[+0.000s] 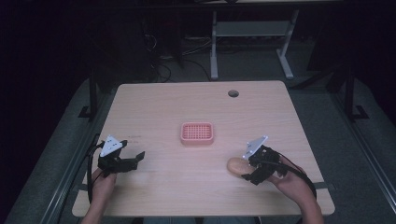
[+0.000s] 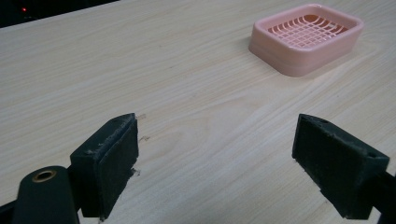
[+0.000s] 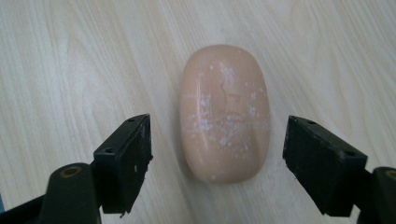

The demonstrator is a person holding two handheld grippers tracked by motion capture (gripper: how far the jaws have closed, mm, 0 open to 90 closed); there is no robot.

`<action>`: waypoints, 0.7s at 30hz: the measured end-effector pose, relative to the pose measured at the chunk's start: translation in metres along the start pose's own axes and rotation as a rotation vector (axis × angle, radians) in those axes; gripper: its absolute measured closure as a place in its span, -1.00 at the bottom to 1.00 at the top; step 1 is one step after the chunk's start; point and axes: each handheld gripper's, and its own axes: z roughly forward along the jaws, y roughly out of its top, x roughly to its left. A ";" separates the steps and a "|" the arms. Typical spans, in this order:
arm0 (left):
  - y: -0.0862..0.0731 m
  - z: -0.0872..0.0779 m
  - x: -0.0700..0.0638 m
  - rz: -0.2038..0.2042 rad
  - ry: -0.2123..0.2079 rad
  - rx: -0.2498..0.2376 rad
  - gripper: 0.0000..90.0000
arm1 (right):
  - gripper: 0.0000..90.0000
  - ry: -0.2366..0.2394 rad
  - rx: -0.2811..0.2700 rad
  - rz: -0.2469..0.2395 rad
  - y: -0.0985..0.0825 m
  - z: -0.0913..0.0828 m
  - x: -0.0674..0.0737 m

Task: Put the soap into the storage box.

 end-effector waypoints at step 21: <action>0.000 0.000 0.000 0.000 -0.002 -0.003 -0.68 | -0.43 0.058 0.154 -0.020 0.022 0.036 -0.016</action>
